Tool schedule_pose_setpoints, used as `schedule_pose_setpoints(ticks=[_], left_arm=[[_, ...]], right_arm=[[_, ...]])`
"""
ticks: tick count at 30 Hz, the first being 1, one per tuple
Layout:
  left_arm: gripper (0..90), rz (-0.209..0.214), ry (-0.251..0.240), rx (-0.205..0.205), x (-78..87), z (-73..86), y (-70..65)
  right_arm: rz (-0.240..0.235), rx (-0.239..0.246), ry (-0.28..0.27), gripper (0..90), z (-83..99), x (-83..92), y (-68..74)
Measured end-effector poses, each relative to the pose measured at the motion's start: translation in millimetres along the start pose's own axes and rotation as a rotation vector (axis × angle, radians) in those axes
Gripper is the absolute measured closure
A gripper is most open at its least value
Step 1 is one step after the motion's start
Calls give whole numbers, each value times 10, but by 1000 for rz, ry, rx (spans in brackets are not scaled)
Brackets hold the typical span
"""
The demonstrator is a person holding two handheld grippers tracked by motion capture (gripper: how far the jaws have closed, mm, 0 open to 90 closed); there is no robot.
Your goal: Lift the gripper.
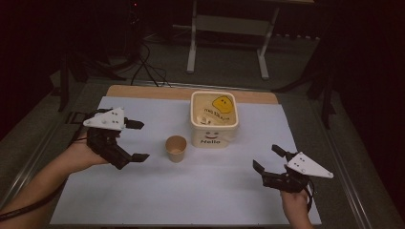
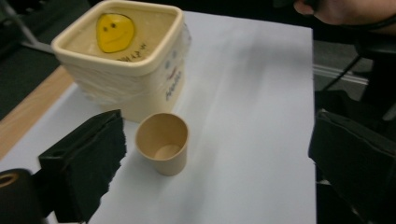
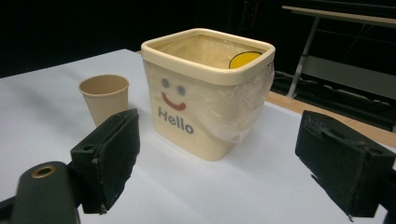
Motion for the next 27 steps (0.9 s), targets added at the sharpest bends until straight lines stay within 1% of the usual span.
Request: schedule_pose_setpoints(ticks=[1,2,3,4,5,8,9,10,11,13,14,15,16,17,18,21,24,25,26,27], left_arm=[[50,12,6,0,-21,-8,4],[50,7,8,0,-46,-17,2],[50,24,22,-8,-99,-35,8],[51,24,22,-8,-99,-35,8],[51,36,36,-14,-158,-55,9],[50,38,38,-20,-189,-63,7],[51,57,59,-28,-261,-82,2],[51,54,66,-36,-294,-90,-3],[51,68,75,-40,-327,-97,-5],[51,76,92,-53,-392,-112,-8],[57,76,92,-53,-392,-112,-8],[58,90,109,-61,-473,-131,-1],[58,94,116,-65,-494,-135,4],[58,89,122,-67,-523,-138,8],[58,101,129,-68,-549,-142,18],[59,113,150,-74,-636,-147,34],[71,122,173,-82,-715,-144,37],[71,122,173,-82,-715,-144,37],[72,134,198,-88,-778,-137,46],[79,138,212,-97,-817,-131,46]], right_arm=[[-1,2,0,139,-1,-1,2],[-1,2,0,139,-1,-1,2],[-3,1,-2,139,-3,0,3],[-3,1,-2,139,-3,0,3],[-3,4,-4,139,-4,1,3],[-4,6,-5,139,-4,2,3],[-2,8,-8,139,-6,5,3],[-1,10,-11,139,-6,6,3],[-1,10,-11,139,-6,6,3],[0,11,-14,139,-7,9,3],[1,13,-16,139,-7,10,2],[1,15,-16,139,-6,9,1],[2,15,-16,139,-6,9,2],[1,15,-15,139,-5,8,2],[1,16,-15,139,-5,8,2],[0,20,-17,139,-6,8,5],[-1,21,-19,139,-6,9,4],[-1,21,-19,139,-6,9,4],[-1,21,-17,139,-5,8,3],[-2,20,-17,139,-4,7,3]])
Point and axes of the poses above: each handheld gripper's, and its own axes: x roughly backward along the jaws, z roughly out of its underside, y roughly to its left, the point moved 1 cm from there along -x, roughly forward along the jaws, and after that the axes turned 2 degrees about -y, right-handed, at the moved point
